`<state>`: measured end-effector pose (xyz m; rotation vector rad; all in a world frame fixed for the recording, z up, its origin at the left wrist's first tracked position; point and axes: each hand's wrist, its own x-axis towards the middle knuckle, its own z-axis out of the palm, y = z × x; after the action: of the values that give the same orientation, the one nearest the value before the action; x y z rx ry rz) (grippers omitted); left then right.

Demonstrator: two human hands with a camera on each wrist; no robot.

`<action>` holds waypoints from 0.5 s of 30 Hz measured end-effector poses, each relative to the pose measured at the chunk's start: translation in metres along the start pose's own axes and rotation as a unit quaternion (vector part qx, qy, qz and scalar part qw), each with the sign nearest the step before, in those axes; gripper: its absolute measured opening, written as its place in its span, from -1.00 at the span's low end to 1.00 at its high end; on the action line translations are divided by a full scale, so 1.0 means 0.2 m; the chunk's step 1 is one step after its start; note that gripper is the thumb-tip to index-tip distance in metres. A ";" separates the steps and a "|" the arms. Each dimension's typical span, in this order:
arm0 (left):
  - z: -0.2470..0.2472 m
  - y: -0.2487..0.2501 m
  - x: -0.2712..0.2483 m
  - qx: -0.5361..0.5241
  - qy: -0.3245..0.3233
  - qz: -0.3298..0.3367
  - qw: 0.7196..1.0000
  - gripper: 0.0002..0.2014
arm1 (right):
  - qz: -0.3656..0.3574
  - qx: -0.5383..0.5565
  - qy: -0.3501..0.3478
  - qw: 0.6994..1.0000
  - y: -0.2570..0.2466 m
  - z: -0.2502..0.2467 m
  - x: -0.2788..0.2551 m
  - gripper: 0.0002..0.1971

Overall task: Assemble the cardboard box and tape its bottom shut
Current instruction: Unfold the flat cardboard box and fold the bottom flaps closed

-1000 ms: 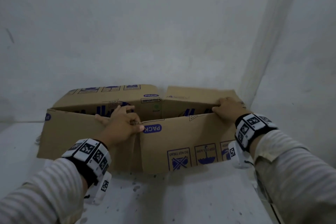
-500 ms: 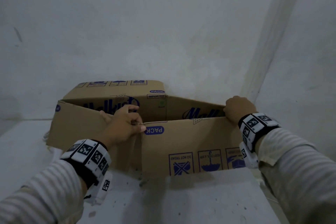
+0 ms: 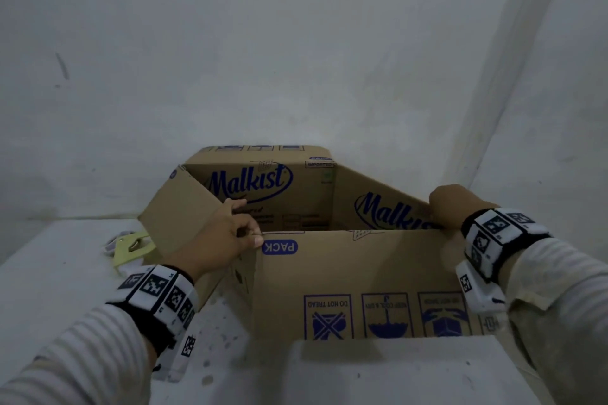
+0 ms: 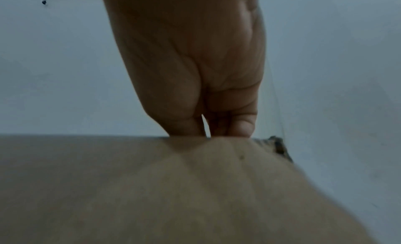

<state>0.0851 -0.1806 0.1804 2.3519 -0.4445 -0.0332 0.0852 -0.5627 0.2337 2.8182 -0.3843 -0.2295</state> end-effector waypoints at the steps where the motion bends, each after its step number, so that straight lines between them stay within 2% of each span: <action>1: 0.00 -0.01 -0.01 0.006 -0.006 -0.003 1.000 -0.82 | 0.002 -0.010 -0.013 1.000 0.01 0.00 -0.03 -0.69; 3: -0.01 0.00 -0.02 0.007 -0.023 -0.011 1.000 -0.88 | 0.009 -0.021 -0.028 0.999 0.03 0.03 -0.08 -0.79; 6: 0.00 0.02 -0.04 0.014 -0.049 -0.012 0.999 -0.93 | 0.040 0.015 -0.010 0.999 0.06 0.08 -0.18 -0.74; 8: 0.01 0.03 -0.06 0.056 -0.057 -0.007 0.997 -0.84 | 0.065 0.045 0.016 0.997 0.05 0.12 -0.24 -0.76; 12: 0.03 0.03 -0.09 0.069 -0.025 0.011 0.997 -0.82 | 0.111 0.094 0.061 0.988 0.01 0.18 -0.33 -0.60; 15: 0.01 0.00 -0.13 0.053 -0.006 0.026 0.998 -0.71 | 0.109 0.083 0.049 0.989 -0.01 0.17 -0.43 -0.57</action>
<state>0.0603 -0.1729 0.1755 2.4441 -0.5261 0.0005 -0.0031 -0.5451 0.2100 2.9024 -0.7146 -0.0116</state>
